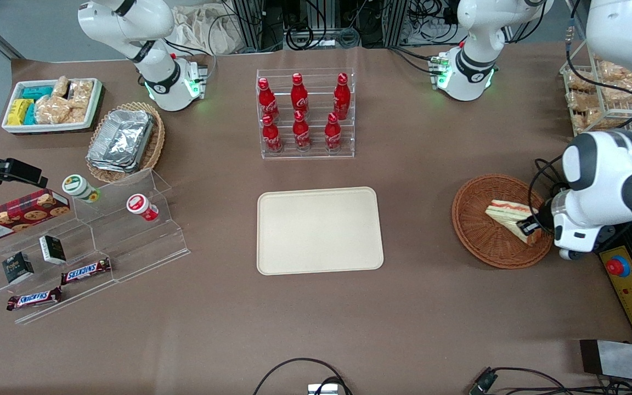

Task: Place sandwich from basket to tray
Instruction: 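Carry the held sandwich with the left gripper over to the cream tray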

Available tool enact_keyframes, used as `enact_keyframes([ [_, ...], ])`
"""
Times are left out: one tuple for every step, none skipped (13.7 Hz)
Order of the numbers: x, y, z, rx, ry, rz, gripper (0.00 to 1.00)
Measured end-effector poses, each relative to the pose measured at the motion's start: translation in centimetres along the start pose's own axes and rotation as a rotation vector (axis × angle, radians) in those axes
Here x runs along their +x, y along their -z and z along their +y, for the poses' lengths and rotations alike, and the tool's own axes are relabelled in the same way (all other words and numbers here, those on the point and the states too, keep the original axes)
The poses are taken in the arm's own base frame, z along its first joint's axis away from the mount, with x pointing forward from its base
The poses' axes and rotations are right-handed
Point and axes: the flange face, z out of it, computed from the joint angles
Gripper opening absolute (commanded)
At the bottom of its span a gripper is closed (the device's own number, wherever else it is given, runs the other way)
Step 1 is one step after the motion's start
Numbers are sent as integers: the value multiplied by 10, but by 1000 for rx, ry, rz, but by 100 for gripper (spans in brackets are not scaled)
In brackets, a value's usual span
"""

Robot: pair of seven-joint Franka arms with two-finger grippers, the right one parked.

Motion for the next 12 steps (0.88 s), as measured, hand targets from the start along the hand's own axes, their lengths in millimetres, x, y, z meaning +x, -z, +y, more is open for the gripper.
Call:
enact_keyframes([
  [-5, 33, 12, 0, -22, -1, 0],
  [-14, 66, 27, -3, -50, 0, 0],
  [-26, 97, 43, -8, -83, 0, 0],
  [-41, 122, 61, -20, -122, 5, 0],
  [-58, 137, 82, -39, -170, 9, 0],
  [-78, 141, 107, -52, -230, 6, 0],
  [-98, 133, 137, -62, -297, -5, 0],
  [-114, 117, 167, -69, -361, -10, 0],
  [-128, 96, 195, -68, -421, -16, 0],
  [-142, 70, 222, -56, -471, -29, 0],
  [-158, 38, 249, -31, -509, -46, 0],
  [-172, 5, 271, -4, -527, -58, 0],
])
